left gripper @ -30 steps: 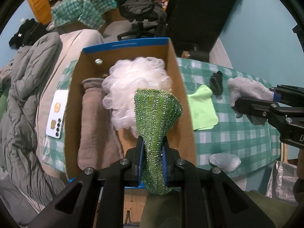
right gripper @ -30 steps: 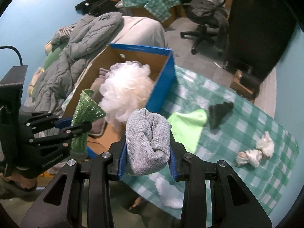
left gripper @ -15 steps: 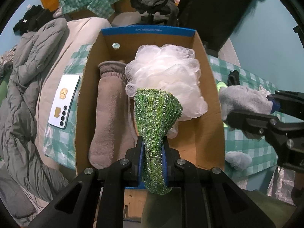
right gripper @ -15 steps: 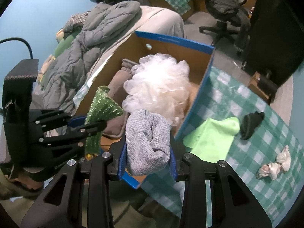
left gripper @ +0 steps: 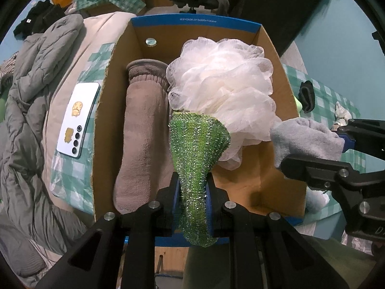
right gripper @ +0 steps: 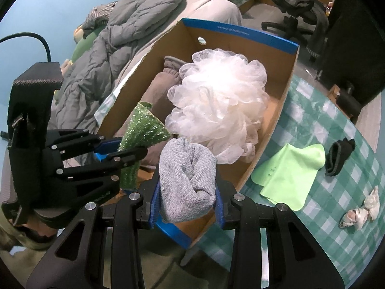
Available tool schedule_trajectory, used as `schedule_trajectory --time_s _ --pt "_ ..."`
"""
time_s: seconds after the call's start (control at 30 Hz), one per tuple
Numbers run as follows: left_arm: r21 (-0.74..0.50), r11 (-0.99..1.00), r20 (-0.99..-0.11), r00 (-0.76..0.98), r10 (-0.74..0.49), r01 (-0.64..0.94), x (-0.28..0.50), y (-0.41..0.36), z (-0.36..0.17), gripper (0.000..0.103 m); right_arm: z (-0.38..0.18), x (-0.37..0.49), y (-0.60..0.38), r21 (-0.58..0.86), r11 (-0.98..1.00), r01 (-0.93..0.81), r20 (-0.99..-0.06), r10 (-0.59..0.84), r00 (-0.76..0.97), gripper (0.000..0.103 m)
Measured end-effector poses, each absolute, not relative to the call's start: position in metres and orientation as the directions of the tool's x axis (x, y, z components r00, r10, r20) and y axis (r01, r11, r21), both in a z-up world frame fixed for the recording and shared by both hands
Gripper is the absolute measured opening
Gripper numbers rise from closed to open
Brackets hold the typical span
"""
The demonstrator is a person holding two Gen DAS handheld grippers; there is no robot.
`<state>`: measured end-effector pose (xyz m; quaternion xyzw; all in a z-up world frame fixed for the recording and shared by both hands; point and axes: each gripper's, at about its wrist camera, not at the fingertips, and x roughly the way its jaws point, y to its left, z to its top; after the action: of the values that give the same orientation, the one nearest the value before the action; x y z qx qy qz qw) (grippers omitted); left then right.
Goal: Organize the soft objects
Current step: 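Open both tools to drop the scrubber and sock into the box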
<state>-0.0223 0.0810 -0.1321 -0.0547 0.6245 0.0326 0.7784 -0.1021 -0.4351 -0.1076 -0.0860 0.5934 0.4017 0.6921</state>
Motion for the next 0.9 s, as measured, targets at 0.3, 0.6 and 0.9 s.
schedule_trajectory --time_s 0.3,0.6,0.9 --pt "-0.024 0.993 -0.975 0.22 0.002 -0.118 -0.026 0.084 -0.128 0.041 -0.105 -0.103 -0.432 0.325 0.683 -0.655 -0.902 0.432 0.004 0.058" --pt "-0.011 0.994 -0.971 0.24 0.015 -0.106 -0.029 0.078 -0.115 0.051 -0.092 -0.098 -0.448 0.318 0.702 -0.637 -0.895 0.444 0.043 0.068" --pt "-0.015 0.998 -0.966 0.258 0.003 -0.066 -0.03 0.055 -0.101 0.055 -0.083 -0.096 -0.473 0.307 0.724 -0.618 -0.894 0.443 0.074 0.07"
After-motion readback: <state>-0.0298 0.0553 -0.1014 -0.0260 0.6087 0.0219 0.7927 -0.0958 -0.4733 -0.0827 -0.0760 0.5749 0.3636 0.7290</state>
